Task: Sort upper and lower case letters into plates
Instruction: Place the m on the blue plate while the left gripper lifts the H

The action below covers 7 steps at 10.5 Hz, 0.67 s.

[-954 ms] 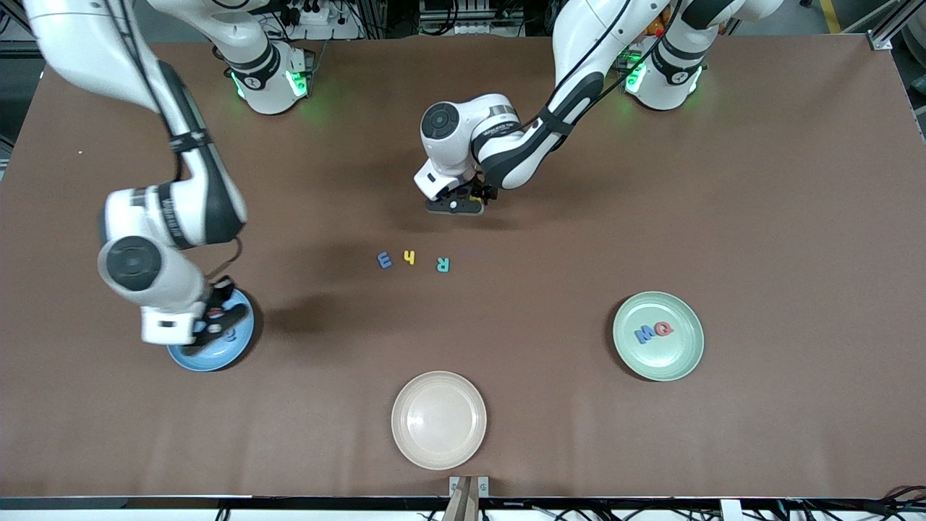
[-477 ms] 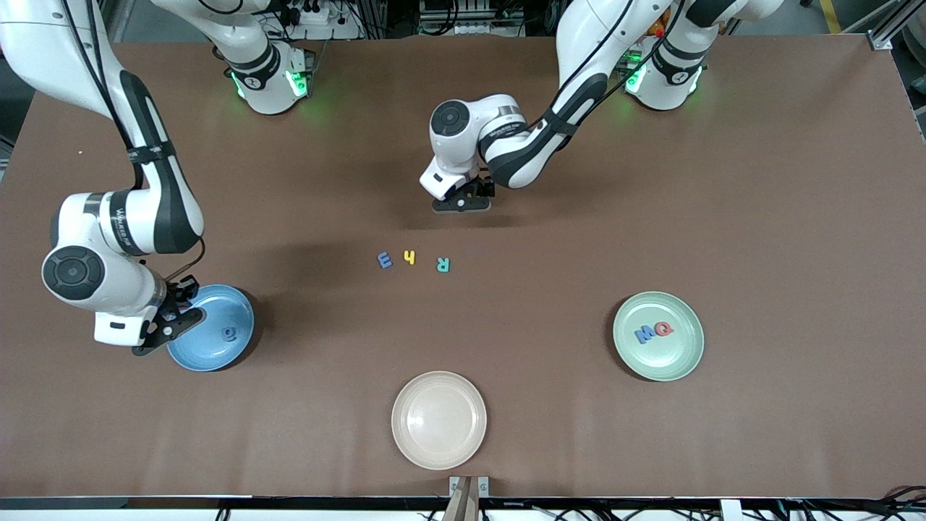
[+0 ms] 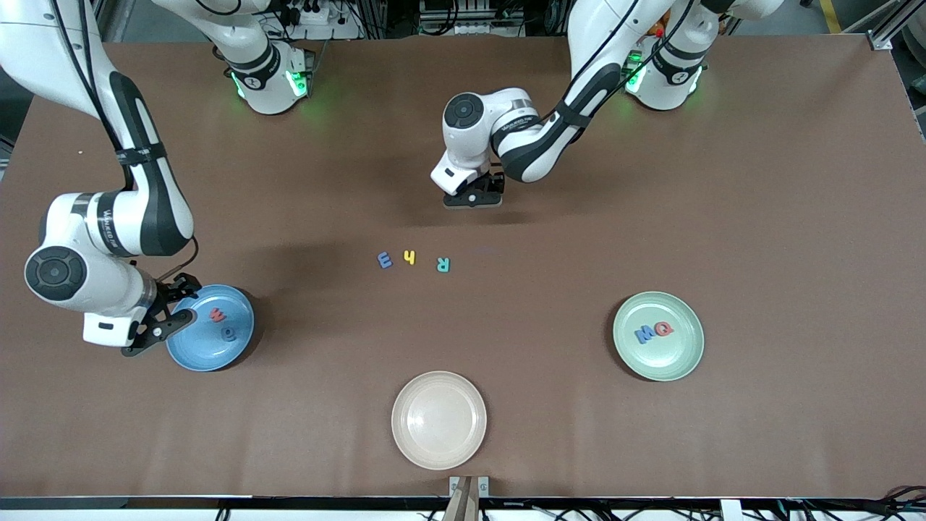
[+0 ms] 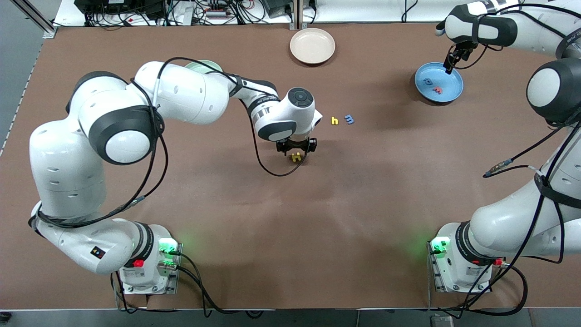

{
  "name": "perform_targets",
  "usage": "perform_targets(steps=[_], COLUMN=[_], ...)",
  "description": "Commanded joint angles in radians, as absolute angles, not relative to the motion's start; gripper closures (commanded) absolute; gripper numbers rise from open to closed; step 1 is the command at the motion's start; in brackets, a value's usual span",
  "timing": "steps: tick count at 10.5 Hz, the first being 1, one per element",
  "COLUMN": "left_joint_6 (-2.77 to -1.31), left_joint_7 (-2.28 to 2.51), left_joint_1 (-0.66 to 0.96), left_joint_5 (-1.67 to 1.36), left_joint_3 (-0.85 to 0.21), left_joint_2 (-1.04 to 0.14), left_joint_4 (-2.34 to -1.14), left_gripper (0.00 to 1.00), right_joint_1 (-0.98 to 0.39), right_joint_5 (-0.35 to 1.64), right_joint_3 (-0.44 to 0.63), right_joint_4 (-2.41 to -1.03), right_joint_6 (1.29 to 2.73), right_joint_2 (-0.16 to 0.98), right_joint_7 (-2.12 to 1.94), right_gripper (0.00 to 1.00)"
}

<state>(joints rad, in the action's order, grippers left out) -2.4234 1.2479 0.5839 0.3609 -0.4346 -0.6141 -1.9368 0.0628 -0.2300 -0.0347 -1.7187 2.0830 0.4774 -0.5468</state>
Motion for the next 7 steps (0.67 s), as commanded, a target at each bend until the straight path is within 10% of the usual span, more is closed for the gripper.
perform_targets(steps=[1, 7], left_joint_6=[-2.471, -2.551], left_joint_7=[1.305, 1.308], left_joint_1=[0.569, 0.558], left_joint_5=[0.390, 0.391], left_joint_3=[-0.449, -0.448], left_joint_2=[-0.583, -0.588], left_joint_4=[-1.991, -2.029], left_gripper=[0.25, 0.51], right_joint_1=[0.055, -0.130], right_joint_5=[-0.168, -0.118], right_joint_3=[-0.049, -0.049], right_joint_4=[-1.707, -1.712], right_joint_6=[2.071, 2.062], right_joint_2=[0.485, 0.502], right_joint_7=[-0.560, -0.338], right_gripper=[0.00, 0.00])
